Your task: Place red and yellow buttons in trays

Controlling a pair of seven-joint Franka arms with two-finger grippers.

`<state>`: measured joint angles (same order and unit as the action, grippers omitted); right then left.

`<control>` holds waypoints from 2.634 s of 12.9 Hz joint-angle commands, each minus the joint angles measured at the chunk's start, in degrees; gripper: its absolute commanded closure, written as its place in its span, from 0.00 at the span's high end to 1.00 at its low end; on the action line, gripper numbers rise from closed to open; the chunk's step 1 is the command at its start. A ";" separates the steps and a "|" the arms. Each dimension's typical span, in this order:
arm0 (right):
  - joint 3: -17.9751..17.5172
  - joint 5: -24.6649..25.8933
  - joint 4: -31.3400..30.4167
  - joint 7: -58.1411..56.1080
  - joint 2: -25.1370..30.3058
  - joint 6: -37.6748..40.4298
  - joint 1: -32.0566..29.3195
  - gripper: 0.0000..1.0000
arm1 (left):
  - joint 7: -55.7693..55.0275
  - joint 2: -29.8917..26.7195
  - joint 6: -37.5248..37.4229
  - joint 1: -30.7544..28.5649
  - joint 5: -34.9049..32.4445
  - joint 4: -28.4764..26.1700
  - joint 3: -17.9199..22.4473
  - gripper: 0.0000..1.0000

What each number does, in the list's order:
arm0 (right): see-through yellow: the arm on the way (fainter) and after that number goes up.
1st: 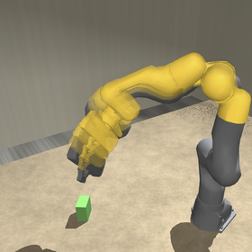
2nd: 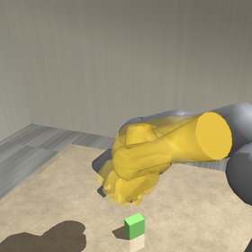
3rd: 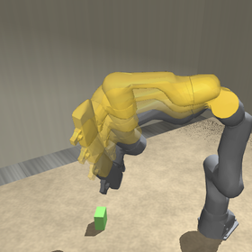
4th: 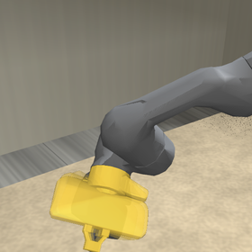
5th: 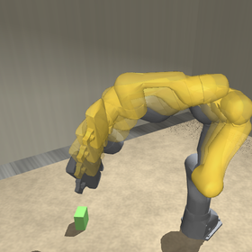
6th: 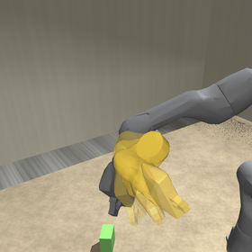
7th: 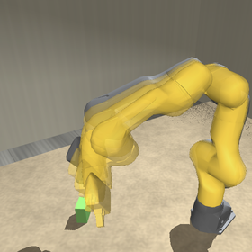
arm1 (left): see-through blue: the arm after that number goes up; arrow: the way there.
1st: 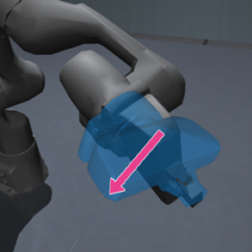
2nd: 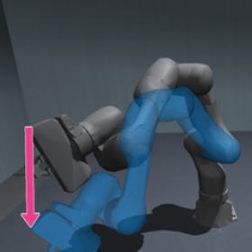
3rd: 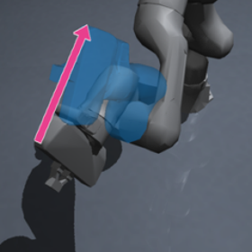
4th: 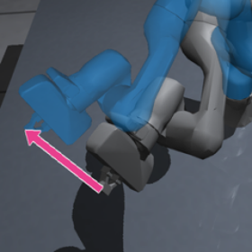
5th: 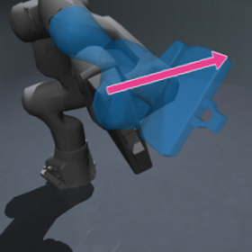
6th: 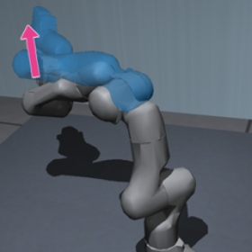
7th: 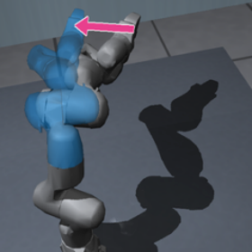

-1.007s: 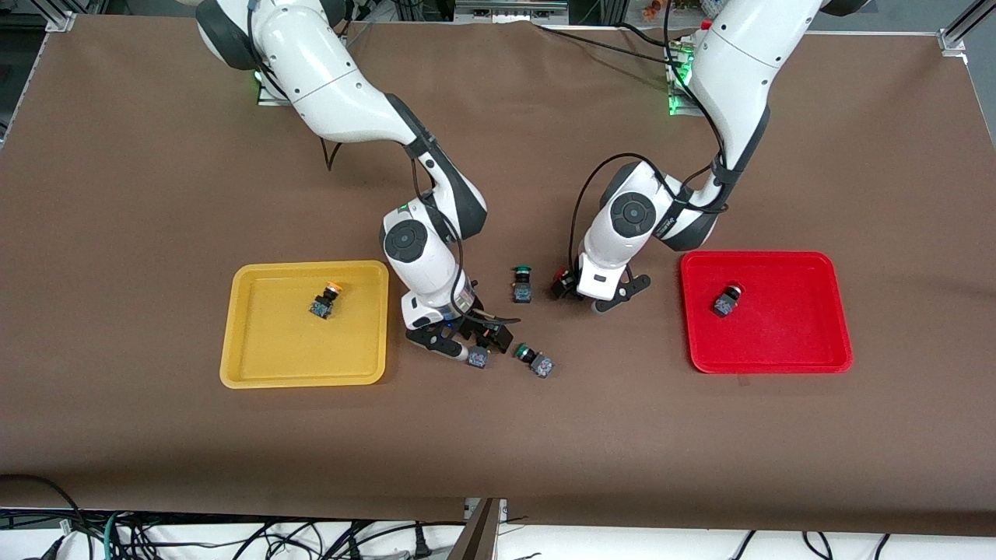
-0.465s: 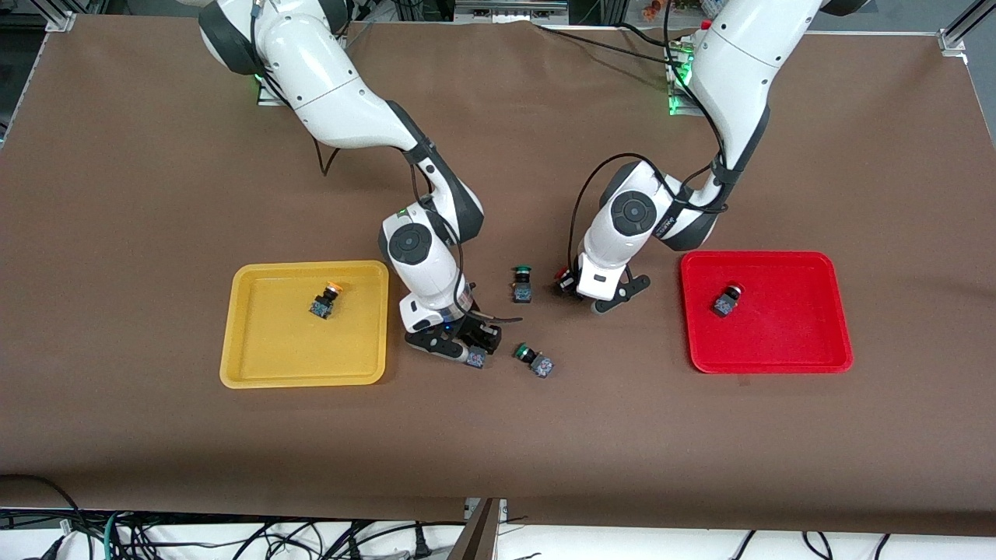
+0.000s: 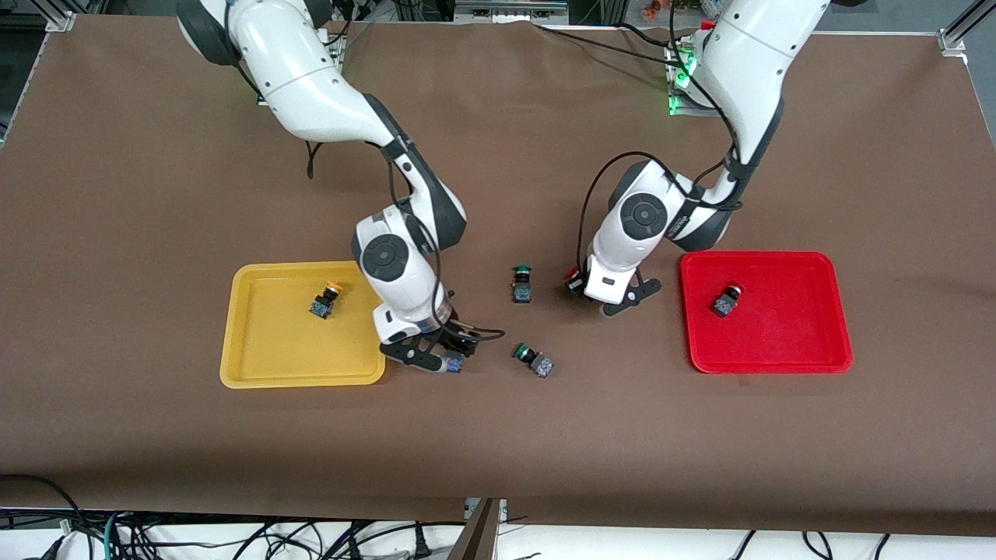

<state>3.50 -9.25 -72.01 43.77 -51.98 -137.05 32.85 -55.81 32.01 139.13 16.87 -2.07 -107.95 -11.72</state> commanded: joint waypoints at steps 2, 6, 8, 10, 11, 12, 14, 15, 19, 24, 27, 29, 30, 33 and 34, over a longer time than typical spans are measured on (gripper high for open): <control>3.78 0.20 -9.26 -10.34 9.86 11.87 -2.44 0.05 | 19.44 -7.04 -14.98 -7.80 -0.13 0.37 -0.14 0.14; 5.46 0.11 -28.31 -12.66 18.48 4.98 -2.44 0.10 | 55.64 -7.14 -24.87 -18.96 -0.13 5.47 -0.14 0.17; 5.46 0.29 -35.28 -12.74 19.37 -2.31 -2.36 0.25 | 65.26 -6.61 -24.69 -21.70 -1.96 5.82 0.47 0.20; 5.46 0.29 -36.54 -12.74 19.20 -4.63 -2.44 0.63 | 71.34 -6.17 -24.43 -23.80 -12.30 5.82 1.53 0.20; 5.46 0.29 -36.19 -13.00 19.29 -4.37 -2.44 0.87 | 74.32 -5.56 -23.91 -25.47 -15.57 5.91 1.53 0.20; 5.55 0.20 -35.66 -13.35 19.46 -4.28 -2.44 0.97 | 77.92 -4.68 -20.86 -26.18 -17.69 5.82 1.53 0.20; 6.52 0.20 -35.22 -13.45 21.30 -1.75 -2.44 0.98 | 85.92 -1.00 -11.03 -27.32 -23.31 5.74 1.62 0.20; 6.78 0.20 -33.74 -13.45 22.61 1.57 -2.44 0.98 | 88.22 0.93 -7.07 -28.38 -25.25 5.82 1.62 0.20; 9.24 0.20 -29.85 -16.33 29.72 15.74 -2.53 0.99 | 91.40 2.71 -4.56 -27.78 -25.97 6.26 1.62 0.99; 13.19 0.63 -29.86 -24.49 44.22 31.55 -2.45 0.99 | 92.11 -3.68 -13.04 -28.22 -24.57 7.05 -0.22 1.00; 14.53 1.51 -30.03 -32.93 51.96 40.51 -6.28 0.99 | 89.91 -6.52 -37.44 -27.77 -20.96 20.01 -6.36 1.00; 11.54 4.31 -30.03 -36.21 54.44 44.40 -11.65 0.99 | 87.12 -6.52 -50.03 -27.69 -19.30 28.81 -9.18 1.00; 9.01 6.85 -29.94 -35.86 55.14 45.54 -13.06 0.99 | 83.44 -6.78 -54.70 -27.69 -19.20 31.72 -9.89 1.00; 5.29 9.69 -28.72 -36.29 55.50 47.48 -16.68 0.99 | 72.89 -7.75 -59.84 -28.21 -15.89 36.41 -12.53 1.00; 5.29 9.78 -26.97 -36.47 55.59 47.49 -16.68 0.99 | 70.33 -8.36 -60.54 -28.82 -11.60 36.50 -12.10 1.00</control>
<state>10.07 -0.47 -100.78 8.01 2.86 -90.68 17.86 19.20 23.38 80.79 -10.84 -18.52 -73.56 -23.47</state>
